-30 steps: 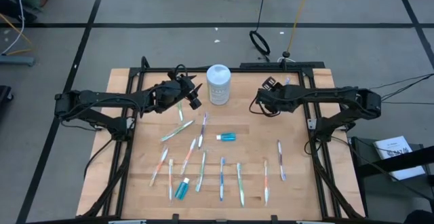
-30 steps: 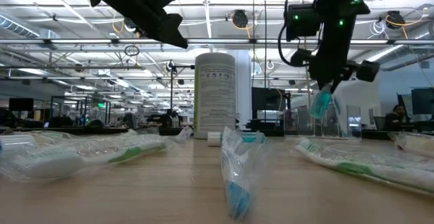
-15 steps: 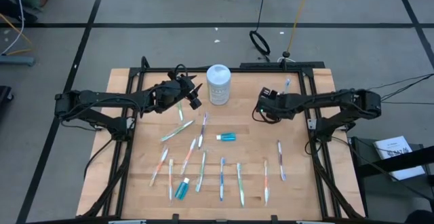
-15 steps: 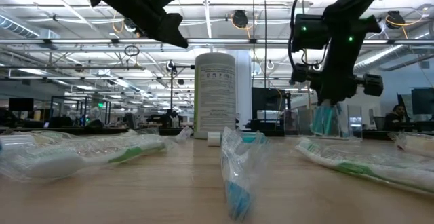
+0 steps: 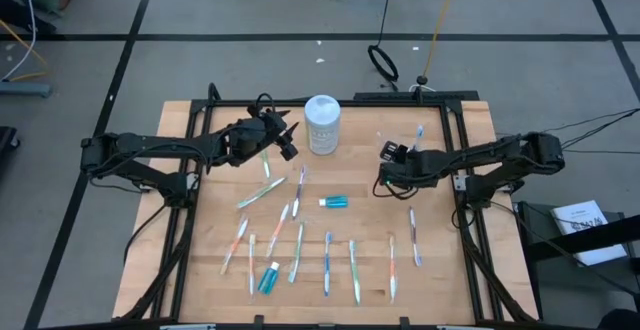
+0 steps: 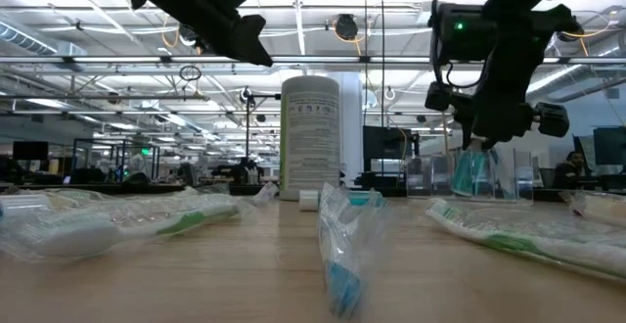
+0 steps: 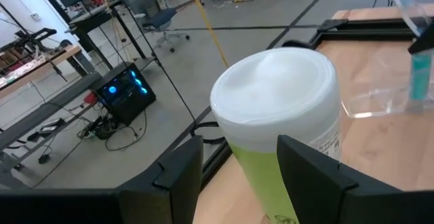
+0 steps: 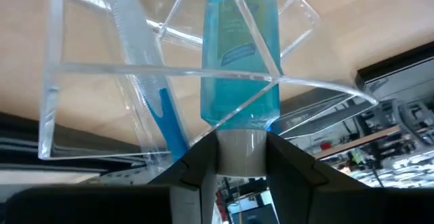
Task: Pick & Place toothbrushing station
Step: Put the blue mouthwash into the transparent organizer
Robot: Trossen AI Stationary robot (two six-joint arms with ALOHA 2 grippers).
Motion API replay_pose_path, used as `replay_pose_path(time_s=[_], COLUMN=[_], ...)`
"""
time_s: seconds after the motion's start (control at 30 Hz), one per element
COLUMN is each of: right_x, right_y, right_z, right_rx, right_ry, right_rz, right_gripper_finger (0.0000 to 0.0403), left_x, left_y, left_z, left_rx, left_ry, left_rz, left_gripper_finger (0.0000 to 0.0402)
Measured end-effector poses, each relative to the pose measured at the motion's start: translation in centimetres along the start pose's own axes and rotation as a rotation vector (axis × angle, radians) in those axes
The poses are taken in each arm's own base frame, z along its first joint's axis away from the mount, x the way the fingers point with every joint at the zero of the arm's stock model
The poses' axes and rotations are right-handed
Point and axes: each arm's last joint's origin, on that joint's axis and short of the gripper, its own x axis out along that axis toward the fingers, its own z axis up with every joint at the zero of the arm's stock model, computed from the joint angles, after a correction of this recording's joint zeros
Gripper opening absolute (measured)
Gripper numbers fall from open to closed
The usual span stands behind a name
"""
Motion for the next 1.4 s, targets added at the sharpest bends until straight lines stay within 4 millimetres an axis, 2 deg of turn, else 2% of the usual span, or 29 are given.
replay_pose_path(time_s=[0.17,0.53,0.9,1.03,1.23,1.3,1.4], right_x=[-0.1,-0.1,-0.6,-1.1,-2.8,-3.5,-4.4], right_y=[0.0,-0.2,-1.1,-1.0,-0.6,-0.5,-0.6], right_z=[0.1,0.1,0.4,0.4,-0.1,-0.3,-0.5], right_rx=[0.077,0.111,0.388,0.539,0.813,0.934,1.16], right_ry=[-0.001,0.009,0.069,0.042,-0.045,-0.138,-0.371], right_rz=[-0.007,-0.021,-0.15,-0.174,-0.228,-0.214,-0.107], right_gripper_finger=[0.011,0.0156,0.0164,0.0164,0.0164,0.0164,0.0164], left_x=[0.0,0.0,0.0,0.0,-0.1,-0.1,-0.1], left_y=[0.0,0.0,0.0,-0.1,-0.5,-0.7,-0.9], left_z=[0.0,0.0,0.0,0.0,0.1,0.1,0.2], left_rx=[-0.002,-0.023,-0.02,-0.024,-0.028,-0.03,-0.031], left_ry=[-0.002,-0.002,0.003,0.001,-0.026,-0.039,-0.052], left_rz=[0.0,0.0,-0.001,-0.016,-0.177,-0.232,-0.303], left_gripper_finger=[0.0195,0.0196,0.0196,0.0196,0.0196,0.0196,0.0196])
